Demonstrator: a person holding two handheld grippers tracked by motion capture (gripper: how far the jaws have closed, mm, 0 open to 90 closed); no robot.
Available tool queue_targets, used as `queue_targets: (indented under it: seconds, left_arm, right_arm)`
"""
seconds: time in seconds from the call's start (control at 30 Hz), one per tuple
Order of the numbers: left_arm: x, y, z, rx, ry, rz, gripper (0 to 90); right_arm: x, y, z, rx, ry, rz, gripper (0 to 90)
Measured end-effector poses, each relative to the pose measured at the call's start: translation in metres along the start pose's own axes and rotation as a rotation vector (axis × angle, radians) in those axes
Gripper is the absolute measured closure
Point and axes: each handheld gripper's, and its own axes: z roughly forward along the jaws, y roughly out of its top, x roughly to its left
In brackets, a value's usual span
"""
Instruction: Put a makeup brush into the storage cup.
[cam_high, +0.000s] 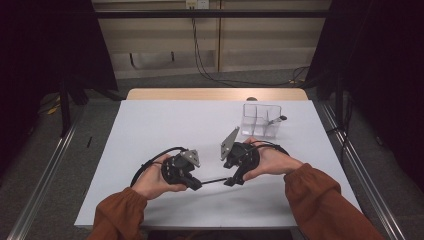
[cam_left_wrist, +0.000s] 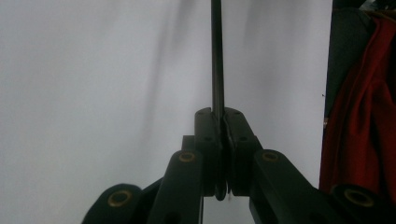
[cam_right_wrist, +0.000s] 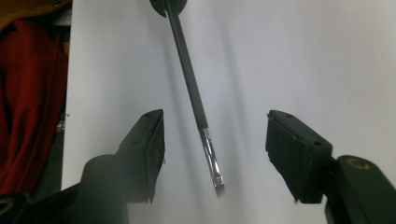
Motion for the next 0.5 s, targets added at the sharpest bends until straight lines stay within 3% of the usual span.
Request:
queue_targets:
  seconds: [0.5]
  left_arm:
    - [0.003, -0.009, -0.008, -0.034, 0.014, -0.036, 85.4]
  right_arm:
    - [-0.004, -0.019, -0.014, -0.117, -0.075, 0.085, 10.5]
